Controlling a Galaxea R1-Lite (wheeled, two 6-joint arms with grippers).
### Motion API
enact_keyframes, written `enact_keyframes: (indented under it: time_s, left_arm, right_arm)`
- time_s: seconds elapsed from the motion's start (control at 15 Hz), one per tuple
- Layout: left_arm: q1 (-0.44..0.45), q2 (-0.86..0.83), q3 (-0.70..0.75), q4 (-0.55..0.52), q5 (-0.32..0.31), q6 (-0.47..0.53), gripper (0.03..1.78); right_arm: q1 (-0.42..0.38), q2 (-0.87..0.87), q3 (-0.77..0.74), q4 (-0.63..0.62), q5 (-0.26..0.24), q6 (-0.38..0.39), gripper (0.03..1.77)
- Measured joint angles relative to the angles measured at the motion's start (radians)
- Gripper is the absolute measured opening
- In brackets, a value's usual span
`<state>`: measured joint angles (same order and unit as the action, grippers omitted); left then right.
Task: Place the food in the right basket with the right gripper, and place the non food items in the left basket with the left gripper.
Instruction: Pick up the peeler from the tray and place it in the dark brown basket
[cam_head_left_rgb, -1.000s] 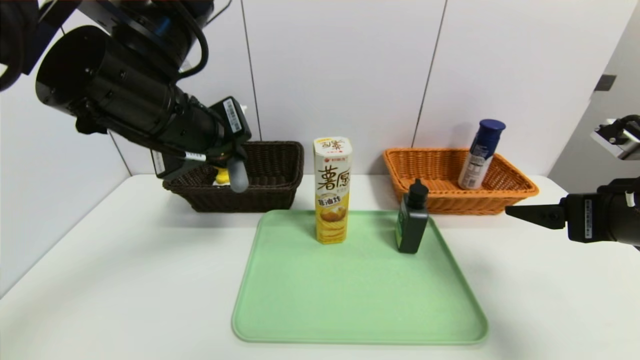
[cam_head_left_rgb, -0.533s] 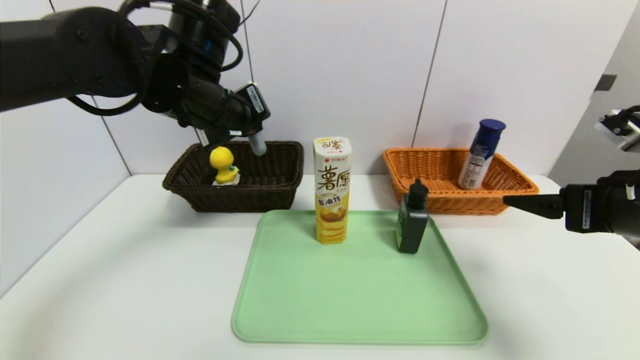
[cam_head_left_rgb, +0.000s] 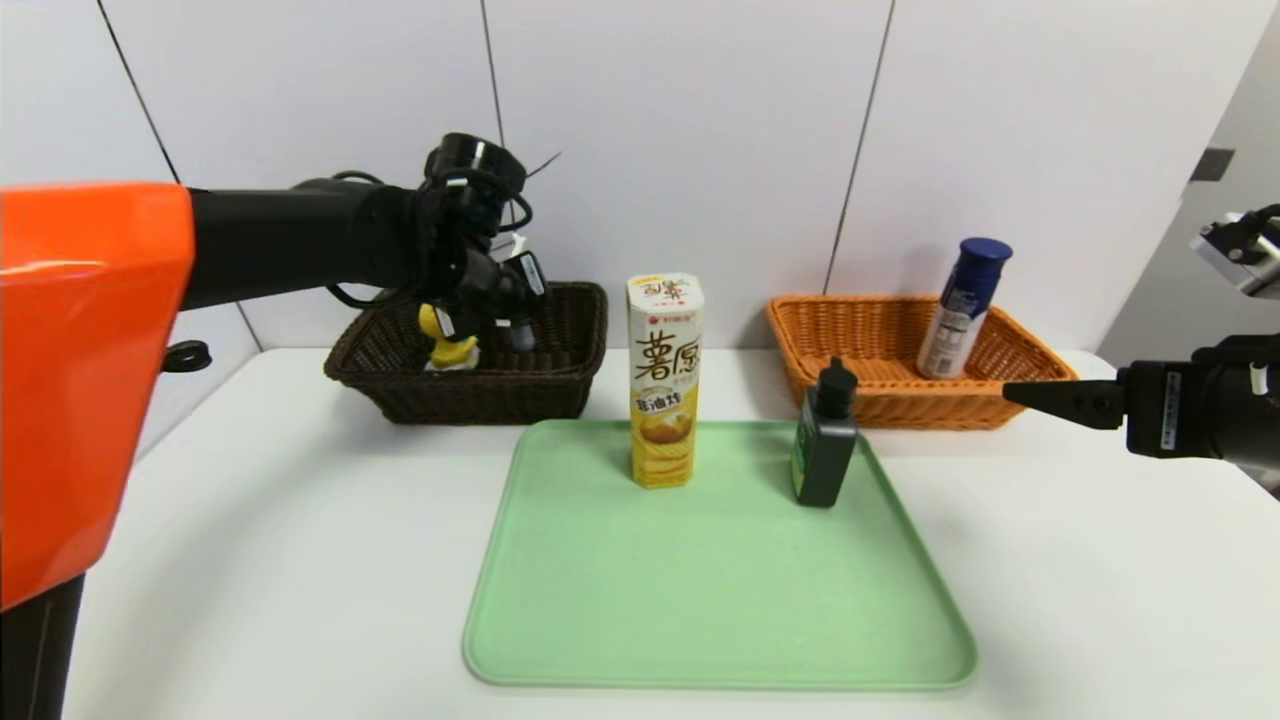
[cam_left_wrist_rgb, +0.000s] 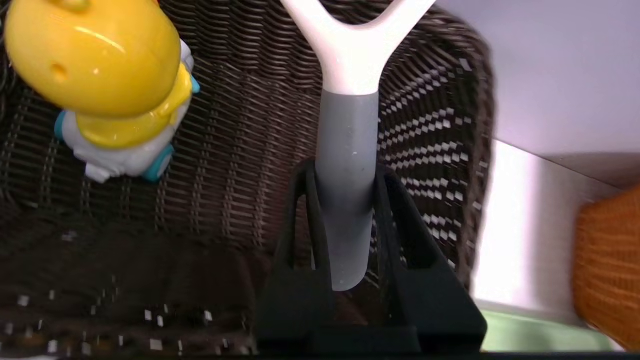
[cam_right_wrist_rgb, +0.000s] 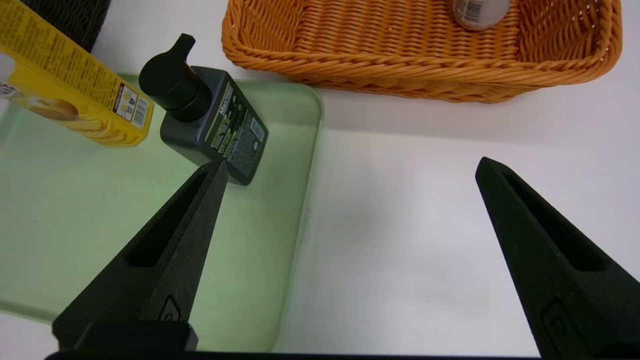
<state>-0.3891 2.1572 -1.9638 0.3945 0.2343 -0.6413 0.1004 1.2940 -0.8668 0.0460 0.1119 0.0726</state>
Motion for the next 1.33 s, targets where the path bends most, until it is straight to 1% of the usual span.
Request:
enact_keyframes:
  time_s: [0.2,0.53,0.73,0.87,1.0,1.13,1.27,1.33]
  left_arm:
    - [0.013,0.051,0.000,-0.015,0.000,0.012,0.28]
    - [0.015,0.086,-0.001,-0.016,-0.001,0.006,0.28]
    - [0.014,0.094,-0.004,-0.026,-0.003,0.001,0.73]
    - [0.015,0.096,-0.004,-0.029,-0.003,0.002,0.94]
    - [0.015,0.089,-0.004,-0.028,-0.001,0.003,1.12]
    - [0.013,0.050,-0.004,-0.020,0.000,0.006,1.25]
    - [0.002,-0.024,0.000,0.014,0.023,0.007,1.36]
    - [-0.008,-0.069,0.008,0.047,0.041,0.006,1.40]
  right_arm:
    - [0.007,0.001,0.001,0.000,0.012,-0.003,1.71]
    - [0.011,0.001,0.005,0.000,0.014,-0.004,1.71]
    - [0.011,0.002,0.007,0.001,0.016,-0.003,1.71]
    - [0.011,0.002,0.007,0.001,0.021,-0.002,1.71]
    - [0.011,0.002,0.007,0.001,0.022,-0.002,1.71]
    - [0.011,-0.004,0.003,0.001,0.019,-0.001,1.71]
    - [0.014,-0.024,-0.001,0.001,0.019,0.000,1.71]
    - [0.029,-0.043,0.002,0.009,0.018,0.003,1.71]
